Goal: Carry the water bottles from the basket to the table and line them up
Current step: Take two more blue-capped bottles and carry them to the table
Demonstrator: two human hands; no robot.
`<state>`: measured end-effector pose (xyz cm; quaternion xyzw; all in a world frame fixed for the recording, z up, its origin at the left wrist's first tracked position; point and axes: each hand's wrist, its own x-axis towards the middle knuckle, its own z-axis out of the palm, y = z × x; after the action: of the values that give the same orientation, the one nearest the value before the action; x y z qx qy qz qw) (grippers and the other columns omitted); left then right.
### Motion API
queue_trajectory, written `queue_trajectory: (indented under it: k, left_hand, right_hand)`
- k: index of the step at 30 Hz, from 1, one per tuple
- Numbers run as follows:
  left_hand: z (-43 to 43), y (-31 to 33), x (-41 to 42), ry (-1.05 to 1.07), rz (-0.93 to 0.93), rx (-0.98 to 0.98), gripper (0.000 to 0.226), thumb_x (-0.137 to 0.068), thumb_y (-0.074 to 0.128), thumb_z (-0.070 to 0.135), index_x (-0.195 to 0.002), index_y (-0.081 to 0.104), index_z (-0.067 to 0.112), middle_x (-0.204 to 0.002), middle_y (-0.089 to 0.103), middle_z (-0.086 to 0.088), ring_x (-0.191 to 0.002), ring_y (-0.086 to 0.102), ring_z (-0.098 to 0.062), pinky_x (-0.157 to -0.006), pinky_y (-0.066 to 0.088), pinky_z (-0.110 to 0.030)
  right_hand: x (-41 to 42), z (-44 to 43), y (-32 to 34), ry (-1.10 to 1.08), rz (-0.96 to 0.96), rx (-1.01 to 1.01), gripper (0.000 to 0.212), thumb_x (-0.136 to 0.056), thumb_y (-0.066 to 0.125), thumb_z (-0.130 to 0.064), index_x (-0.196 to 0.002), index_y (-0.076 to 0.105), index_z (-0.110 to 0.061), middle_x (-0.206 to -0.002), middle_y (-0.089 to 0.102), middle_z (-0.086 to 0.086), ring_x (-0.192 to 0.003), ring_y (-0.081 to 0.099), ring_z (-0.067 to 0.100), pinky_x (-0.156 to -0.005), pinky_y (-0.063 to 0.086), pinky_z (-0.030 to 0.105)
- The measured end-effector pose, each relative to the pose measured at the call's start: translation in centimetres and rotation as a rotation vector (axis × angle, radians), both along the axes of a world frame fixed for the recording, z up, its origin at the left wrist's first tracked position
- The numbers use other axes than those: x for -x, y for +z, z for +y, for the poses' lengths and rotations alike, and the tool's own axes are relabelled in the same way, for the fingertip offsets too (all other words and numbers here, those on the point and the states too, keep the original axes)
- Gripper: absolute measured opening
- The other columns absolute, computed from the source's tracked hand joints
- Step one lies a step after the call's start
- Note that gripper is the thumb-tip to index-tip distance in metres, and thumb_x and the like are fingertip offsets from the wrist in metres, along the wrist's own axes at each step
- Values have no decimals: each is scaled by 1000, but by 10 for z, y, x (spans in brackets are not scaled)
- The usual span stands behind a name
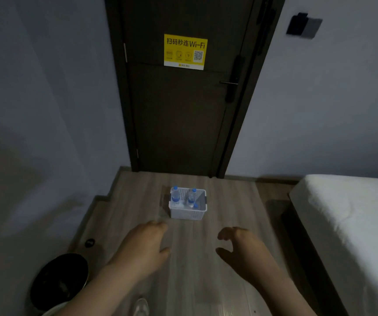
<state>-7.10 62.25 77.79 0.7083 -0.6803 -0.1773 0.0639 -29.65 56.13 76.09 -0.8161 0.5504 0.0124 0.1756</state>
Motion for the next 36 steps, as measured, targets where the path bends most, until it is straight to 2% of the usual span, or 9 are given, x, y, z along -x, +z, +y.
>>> queue_trajectory:
  k: [5,10,12,20,24,28,30,34,36]
  left_hand:
    - [-89,-8,-51,-21,26,9,41,-85,56,42,-123,52,27,-119,57,3,-107,54,-13,-90,44,-24]
    - [-168,-11,-93,-53,36,9,41,-85,58,43,-123,51,27,-118,57,6,-105,54,-11,-85,43,-21]
    - [-195,-16,-104,-67,58,-5,42,-86,58,42,-123,51,26,-120,56,6,-107,54,-10,-87,44,-21]
    - [-294,-38,-119,-98,68,-84,42,-86,58,42,-125,51,25,-124,55,6,-110,54,-10,-93,45,-24]
    - [-354,-50,-112,-70,73,-103,41,-86,59,38,-124,53,24,-123,57,5,-109,55,-10,-91,44,-20]
    - [-418,-62,-97,8,109,-135,43,-85,60,34,-127,53,25,-128,57,3,-114,55,-13,-85,37,-14]
    - [-446,-69,-89,58,113,-189,46,-86,60,35,-130,51,23,-133,54,3,-118,53,-13,-90,37,-15]
    - [-494,-88,-81,126,103,-238,29,-85,60,37,-108,58,19,-118,61,0,-104,58,-15,-81,40,-18]
    - [-508,-94,-82,132,97,-246,37,-86,60,35,-119,57,19,-123,59,-1,-110,56,-16,-90,41,-22]
  right_hand:
    - [-46,-81,-5,-55,3,1,33,-85,62,-43,-116,56,-35,-115,60,-15,-96,57,1,-84,50,18]
    - [-92,-149,-6,-101,-14,16,33,-85,62,-44,-117,55,-37,-113,61,-16,-90,55,-2,-77,48,13]
    - [-102,-171,-11,-119,-19,8,34,-86,61,-43,-118,55,-37,-113,61,-16,-89,56,-2,-73,45,11]
    - [-111,-265,-36,-173,-15,-55,34,-83,62,-44,-116,56,-38,-113,62,-16,-93,57,-1,-78,49,15]
    - [-107,-326,-50,-131,-17,-56,32,-85,61,-44,-115,54,-39,-111,60,-16,-84,51,-4,-62,38,8]
    - [-95,-402,-58,-90,-46,-71,31,-87,60,-41,-117,56,-35,-112,63,-12,-83,53,-3,-57,36,7]
    - [-88,-437,-62,-68,-41,-92,32,-88,59,-40,-119,56,-32,-113,63,-11,-86,55,-2,-60,37,8]
    - [-77,-498,-77,-43,-45,-142,37,-89,58,-38,-125,53,-31,-118,60,-10,-91,53,-1,-72,38,8]
    - [-78,-514,-83,-31,-66,-157,37,-89,58,-37,-125,54,-29,-118,62,-10,-96,57,1,-74,37,7]
